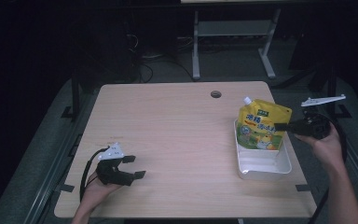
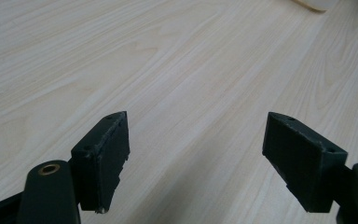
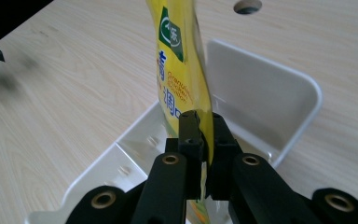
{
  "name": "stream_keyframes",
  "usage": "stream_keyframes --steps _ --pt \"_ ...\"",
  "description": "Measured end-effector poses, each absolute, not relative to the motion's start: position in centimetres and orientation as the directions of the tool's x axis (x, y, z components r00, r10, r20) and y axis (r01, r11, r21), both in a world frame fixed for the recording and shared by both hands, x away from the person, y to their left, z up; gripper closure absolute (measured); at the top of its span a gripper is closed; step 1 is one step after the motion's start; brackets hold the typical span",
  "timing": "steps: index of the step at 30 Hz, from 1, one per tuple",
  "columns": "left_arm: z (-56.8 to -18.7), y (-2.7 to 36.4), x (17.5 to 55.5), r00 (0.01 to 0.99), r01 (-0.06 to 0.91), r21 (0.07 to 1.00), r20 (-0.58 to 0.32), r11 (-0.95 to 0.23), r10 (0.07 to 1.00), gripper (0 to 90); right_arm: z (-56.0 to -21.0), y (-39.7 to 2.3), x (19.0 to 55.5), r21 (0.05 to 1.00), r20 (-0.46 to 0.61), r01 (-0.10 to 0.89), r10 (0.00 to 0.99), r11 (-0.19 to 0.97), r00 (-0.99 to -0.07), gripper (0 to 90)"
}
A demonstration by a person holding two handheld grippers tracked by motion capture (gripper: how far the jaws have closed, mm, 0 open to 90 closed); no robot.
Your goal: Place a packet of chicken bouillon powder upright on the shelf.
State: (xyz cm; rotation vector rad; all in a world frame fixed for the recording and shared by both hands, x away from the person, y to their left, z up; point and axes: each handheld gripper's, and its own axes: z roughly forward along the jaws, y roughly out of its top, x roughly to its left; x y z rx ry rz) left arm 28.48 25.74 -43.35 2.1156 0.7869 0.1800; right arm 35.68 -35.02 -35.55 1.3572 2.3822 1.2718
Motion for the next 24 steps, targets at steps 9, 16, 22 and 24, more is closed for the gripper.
stream_keyframes --steps 9,16,22,24 --pt "-43.4 25.6 28.6 0.795 0.468 0.760 -0.138 -0.452 0.591 22.3 -35.5 -35.9 35.3 0.723 0.314 0.658 0.750 0.208 -0.582 82.0" --pt "-43.6 25.7 28.6 0.793 0.472 0.752 -0.135 -0.459 0.594 21.6 -35.9 -36.1 35.1 0.728 0.329 0.660 0.750 0.185 -0.574 84.6" --pt "-43.6 25.7 28.5 0.793 0.472 0.750 -0.131 -0.464 0.595 21.1 -34.9 -36.4 34.7 0.754 0.318 0.637 0.758 0.162 -0.569 72.6" --pt "-43.7 25.7 28.4 0.792 0.473 0.749 -0.130 -0.465 0.597 20.9 -34.4 -36.4 34.6 0.760 0.325 0.631 0.750 0.156 -0.576 68.3"
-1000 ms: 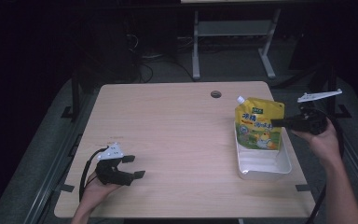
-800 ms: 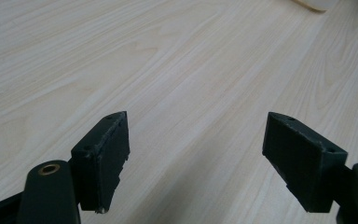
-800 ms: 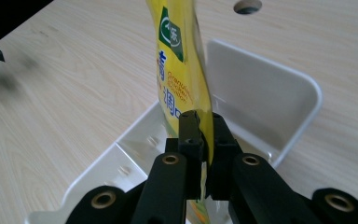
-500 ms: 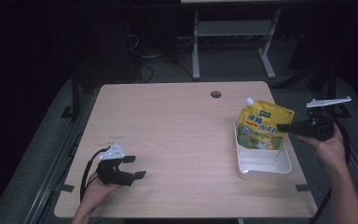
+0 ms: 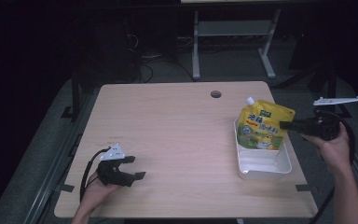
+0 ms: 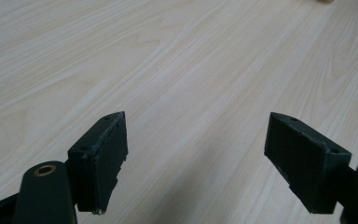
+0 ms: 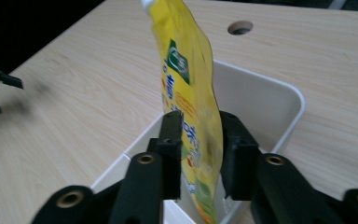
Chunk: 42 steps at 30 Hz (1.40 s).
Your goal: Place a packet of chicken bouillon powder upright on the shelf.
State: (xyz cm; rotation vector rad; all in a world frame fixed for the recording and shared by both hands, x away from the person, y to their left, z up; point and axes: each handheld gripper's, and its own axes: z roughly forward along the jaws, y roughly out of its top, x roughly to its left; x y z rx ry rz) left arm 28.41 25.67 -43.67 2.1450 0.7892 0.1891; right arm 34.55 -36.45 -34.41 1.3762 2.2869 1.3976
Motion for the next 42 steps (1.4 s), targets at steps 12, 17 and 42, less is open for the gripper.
stream_keyframes --steps 12,17,42 --pt "-43.9 26.6 27.8 0.777 0.486 0.741 -0.124 -0.463 0.617 20.4 -32.1 -36.4 33.1 0.789 0.290 0.596 0.764 0.151 -0.577 57.9" --pt "-44.0 27.0 27.6 0.776 0.492 0.743 -0.138 -0.454 0.615 19.2 -31.7 -36.4 32.6 0.794 0.276 0.588 0.768 0.158 -0.578 55.3" --pt "-44.0 26.9 27.7 0.775 0.487 0.745 -0.128 -0.456 0.619 18.9 -27.9 -34.0 30.8 0.839 0.176 0.495 0.746 0.227 -0.642 48.8"
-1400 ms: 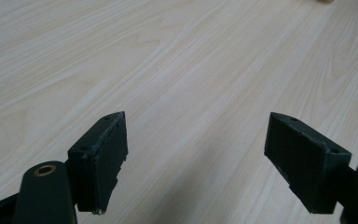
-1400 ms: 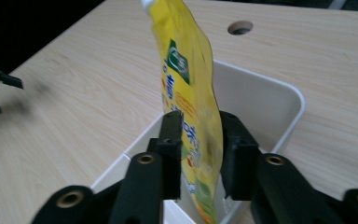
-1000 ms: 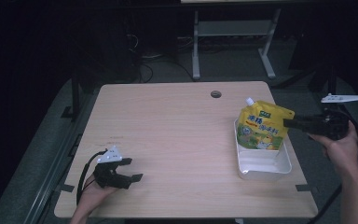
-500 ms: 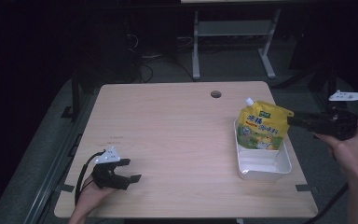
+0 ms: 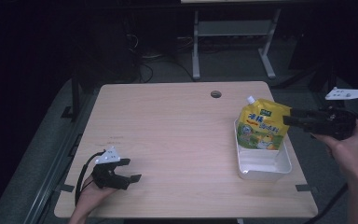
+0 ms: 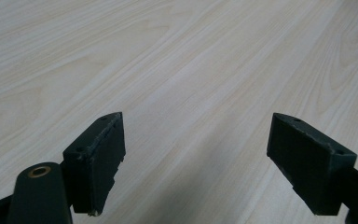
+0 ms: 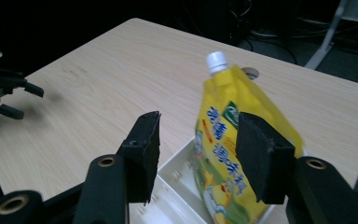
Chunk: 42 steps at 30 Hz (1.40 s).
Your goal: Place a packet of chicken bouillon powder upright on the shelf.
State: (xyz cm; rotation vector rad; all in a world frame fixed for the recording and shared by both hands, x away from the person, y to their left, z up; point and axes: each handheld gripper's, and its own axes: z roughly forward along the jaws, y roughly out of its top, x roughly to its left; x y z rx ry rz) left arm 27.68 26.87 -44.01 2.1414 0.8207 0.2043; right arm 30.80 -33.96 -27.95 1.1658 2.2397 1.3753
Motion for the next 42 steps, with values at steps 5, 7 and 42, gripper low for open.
stream_keyframes --steps 5,7,42 --pt "-44.0 26.9 27.7 0.776 0.487 0.743 -0.127 -0.459 0.618 18.9 -28.1 -32.5 30.8 0.833 0.171 0.490 0.725 0.255 -0.668 47.3" --pt "-44.0 26.9 27.7 0.776 0.487 0.743 -0.127 -0.460 0.618 18.9 -28.2 -31.9 30.8 0.831 0.174 0.492 0.717 0.261 -0.675 46.7" --pt "-44.1 27.1 27.6 0.778 0.480 0.740 -0.112 -0.471 0.618 18.5 -32.6 -25.2 31.4 0.796 0.234 0.530 0.660 0.292 -0.714 33.3"
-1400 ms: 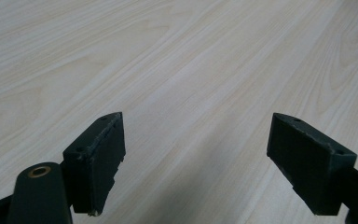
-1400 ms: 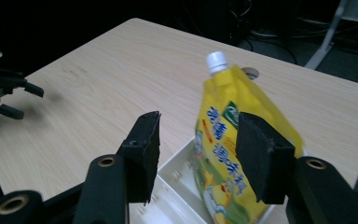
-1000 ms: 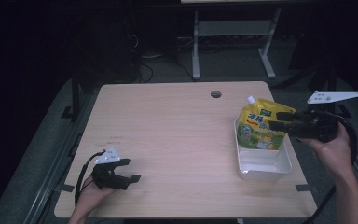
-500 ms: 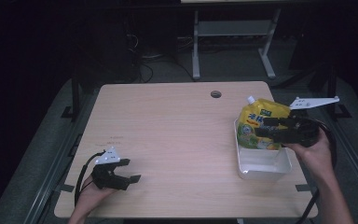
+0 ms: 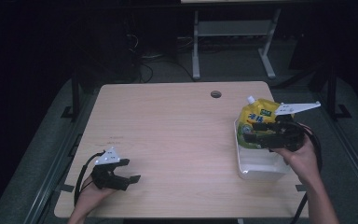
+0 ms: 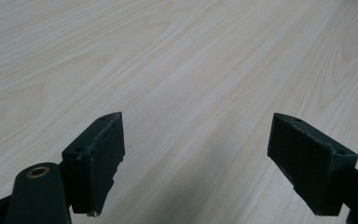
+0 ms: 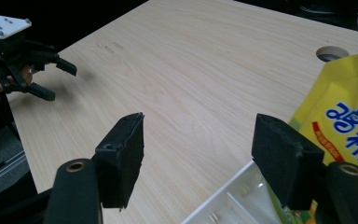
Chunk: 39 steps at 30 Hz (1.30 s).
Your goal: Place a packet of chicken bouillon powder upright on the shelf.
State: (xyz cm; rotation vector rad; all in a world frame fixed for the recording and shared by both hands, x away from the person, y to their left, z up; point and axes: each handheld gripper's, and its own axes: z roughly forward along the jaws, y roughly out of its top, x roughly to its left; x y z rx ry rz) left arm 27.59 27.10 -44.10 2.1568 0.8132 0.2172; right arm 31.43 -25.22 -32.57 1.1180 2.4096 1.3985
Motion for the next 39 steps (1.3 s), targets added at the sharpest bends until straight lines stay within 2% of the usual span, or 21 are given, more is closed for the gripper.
stream_keyframes --steps 20,39 --pt "-44.2 27.2 27.5 0.779 0.482 0.739 -0.115 -0.472 0.616 18.4 -34.1 -21.2 31.4 0.783 0.217 0.519 0.631 0.343 -0.744 31.2" --pt "-44.3 27.1 27.4 0.788 0.477 0.735 -0.116 -0.482 0.604 18.4 -35.3 -17.2 31.2 0.782 0.245 0.510 0.575 0.359 -0.781 30.3"
